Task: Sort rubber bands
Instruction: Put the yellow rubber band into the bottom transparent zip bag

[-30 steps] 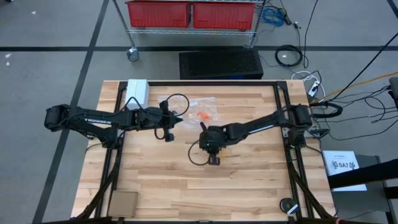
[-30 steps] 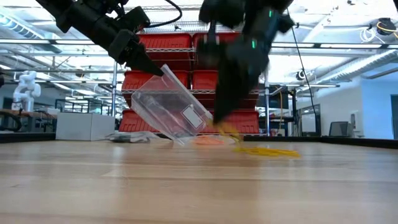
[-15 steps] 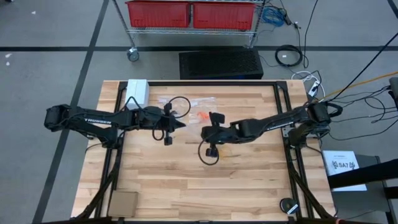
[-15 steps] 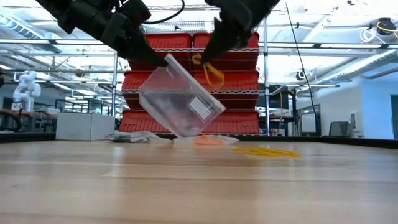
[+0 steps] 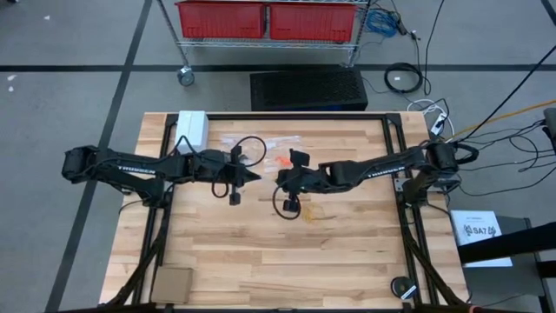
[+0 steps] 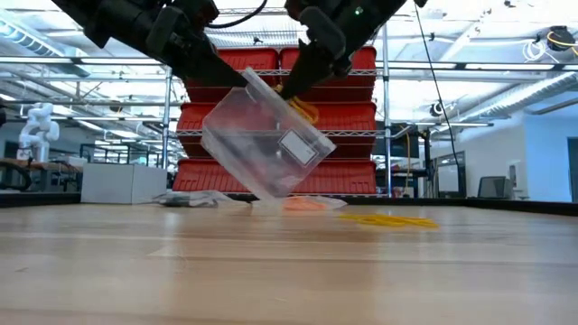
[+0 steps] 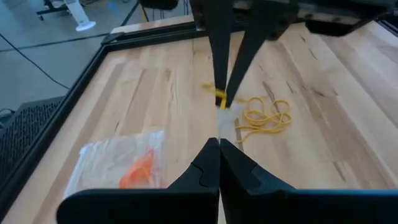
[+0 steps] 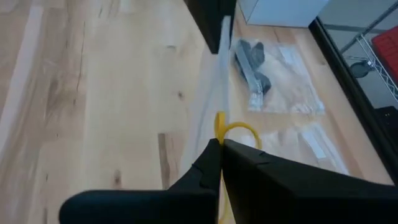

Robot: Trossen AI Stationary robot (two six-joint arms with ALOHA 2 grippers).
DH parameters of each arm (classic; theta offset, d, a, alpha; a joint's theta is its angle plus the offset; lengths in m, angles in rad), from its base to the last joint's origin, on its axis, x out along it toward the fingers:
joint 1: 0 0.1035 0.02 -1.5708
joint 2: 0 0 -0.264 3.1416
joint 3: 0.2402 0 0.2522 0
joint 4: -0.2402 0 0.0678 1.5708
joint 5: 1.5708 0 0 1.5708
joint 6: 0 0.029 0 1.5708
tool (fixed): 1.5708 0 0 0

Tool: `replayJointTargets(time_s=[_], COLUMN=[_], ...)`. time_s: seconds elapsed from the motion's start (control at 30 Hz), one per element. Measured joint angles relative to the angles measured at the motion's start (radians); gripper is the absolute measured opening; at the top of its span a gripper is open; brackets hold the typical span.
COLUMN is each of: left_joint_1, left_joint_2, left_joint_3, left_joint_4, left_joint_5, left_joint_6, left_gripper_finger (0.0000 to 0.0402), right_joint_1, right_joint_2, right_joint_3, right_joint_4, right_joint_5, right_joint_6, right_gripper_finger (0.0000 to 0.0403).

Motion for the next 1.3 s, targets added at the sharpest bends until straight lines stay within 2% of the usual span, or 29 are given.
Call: replayJointTargets(time_s=[0.3,0.43,0.83,0.97,1.3], left_joint_1=[0.0,0.0,0.0,0.0,0.0], left_joint_2=[0.0,0.0,0.05,0.083,0.103], left_joint_3=[0.0,0.0,0.0,0.002,0.023], left_joint_4=[0.017,0.018,0.087,0.107,0.109], left_joint_5=[-0.021,-0.054,-0.06,-0.091,-0.212], left_joint_6=[-0.024,-0.027,-0.073,-0.074,-0.08], left_gripper_finger=[0.0,0.0,0.0,0.0,0.0], right_joint_1=[-0.023,-0.024,-0.058,-0.072,-0.079], right_joint_2=[0.042,0.046,0.068,0.083,0.1], right_joint_3=[0.0,0.0,0.001,0.001,0.001], right_joint_4=[0.063,0.067,0.104,0.109,0.097], right_joint_5=[-0.048,-0.05,-0.048,-0.047,-0.053], right_joint_6=[-0.012,0.011,0.107,0.119,0.107], right_gripper_finger=[0.0,0.0,0.0001,0.0017,0.0084])
